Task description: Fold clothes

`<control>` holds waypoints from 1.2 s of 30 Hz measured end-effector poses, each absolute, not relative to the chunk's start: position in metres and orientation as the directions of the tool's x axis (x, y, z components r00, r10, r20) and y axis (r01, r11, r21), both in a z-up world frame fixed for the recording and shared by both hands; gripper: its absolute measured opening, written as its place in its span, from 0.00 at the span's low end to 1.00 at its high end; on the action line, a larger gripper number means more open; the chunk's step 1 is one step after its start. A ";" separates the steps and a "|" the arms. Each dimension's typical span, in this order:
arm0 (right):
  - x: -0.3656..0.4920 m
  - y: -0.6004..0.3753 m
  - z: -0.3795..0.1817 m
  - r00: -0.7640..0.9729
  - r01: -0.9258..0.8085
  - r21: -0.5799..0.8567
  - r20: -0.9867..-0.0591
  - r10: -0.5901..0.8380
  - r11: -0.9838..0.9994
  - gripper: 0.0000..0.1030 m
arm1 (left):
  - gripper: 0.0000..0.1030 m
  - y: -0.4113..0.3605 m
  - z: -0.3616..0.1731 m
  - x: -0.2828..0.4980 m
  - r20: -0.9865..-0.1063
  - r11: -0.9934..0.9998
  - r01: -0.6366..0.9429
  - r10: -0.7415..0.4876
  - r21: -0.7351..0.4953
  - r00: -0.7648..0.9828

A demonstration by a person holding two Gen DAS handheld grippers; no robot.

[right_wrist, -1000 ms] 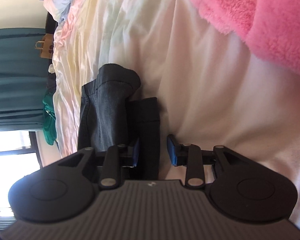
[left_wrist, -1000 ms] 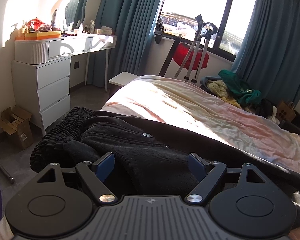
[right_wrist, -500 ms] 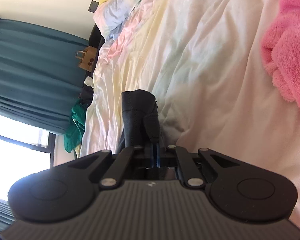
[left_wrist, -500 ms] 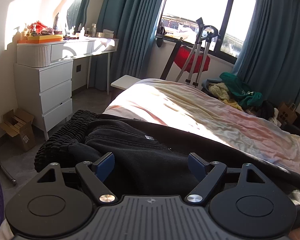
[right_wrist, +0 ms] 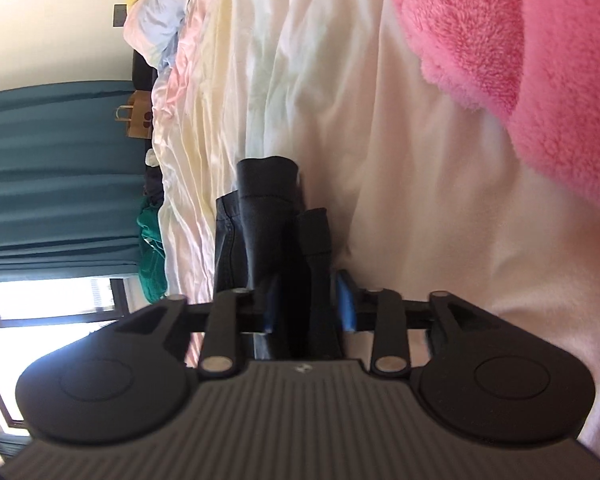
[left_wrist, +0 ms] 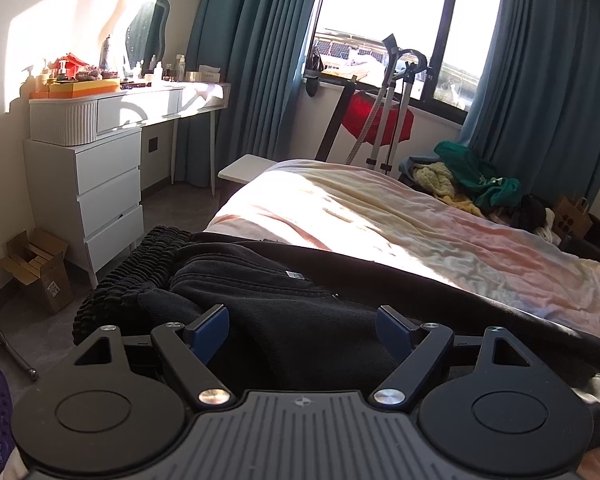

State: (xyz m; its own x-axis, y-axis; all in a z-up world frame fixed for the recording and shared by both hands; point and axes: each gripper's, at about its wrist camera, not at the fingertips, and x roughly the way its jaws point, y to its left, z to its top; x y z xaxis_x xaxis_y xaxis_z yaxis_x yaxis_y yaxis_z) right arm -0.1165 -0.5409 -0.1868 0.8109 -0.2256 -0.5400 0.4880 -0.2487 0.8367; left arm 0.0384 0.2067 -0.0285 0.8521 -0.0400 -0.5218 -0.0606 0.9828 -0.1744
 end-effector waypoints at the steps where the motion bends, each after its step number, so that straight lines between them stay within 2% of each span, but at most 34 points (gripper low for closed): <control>1: -0.118 -0.540 -0.185 0.803 0.496 0.831 -0.549 -0.230 -0.252 0.55 | 0.80 0.206 -0.029 0.038 -0.523 0.983 -0.062 -0.038 -0.171 0.851; 7: -0.123 -0.541 -0.195 0.817 0.446 0.837 -0.525 -0.238 -0.316 0.55 | 0.80 0.201 -0.032 0.042 -0.538 0.988 -0.061 -0.025 -0.141 0.843; 11: -0.125 -0.542 -0.193 0.835 0.393 0.862 -0.480 -0.269 -0.321 0.62 | 0.80 0.197 -0.034 0.045 -0.544 0.992 -0.058 -0.011 -0.111 0.839; 15: -0.103 -0.547 -0.197 0.882 0.382 0.877 -0.440 -0.166 -0.292 0.62 | 0.80 0.193 -0.039 0.049 -0.551 0.995 -0.055 -0.002 -0.087 0.835; 18: -0.086 -0.547 -0.204 0.888 0.410 0.862 -0.452 -0.085 -0.298 0.62 | 0.80 0.189 -0.045 0.055 -0.569 0.996 -0.046 -0.004 -0.074 0.822; 25: -0.042 -0.557 -0.182 0.874 0.454 0.886 -0.463 -0.145 -0.092 0.63 | 0.80 0.177 -0.058 0.066 -0.610 0.999 -0.019 -0.015 -0.049 0.793; 30: -0.024 -0.563 -0.176 0.884 0.424 0.904 -0.427 -0.192 -0.055 0.63 | 0.80 0.172 -0.061 0.066 -0.630 0.998 -0.036 0.000 -0.043 0.776; 33: -0.025 -0.556 -0.156 0.914 0.368 0.928 -0.350 -0.206 0.054 0.58 | 0.80 0.168 -0.059 0.064 -0.629 0.998 -0.038 0.002 -0.043 0.778; 36: -0.034 -0.560 -0.165 0.906 0.389 0.921 -0.381 -0.185 0.007 0.58 | 0.80 0.164 -0.058 0.065 -0.629 0.999 -0.034 0.004 -0.036 0.778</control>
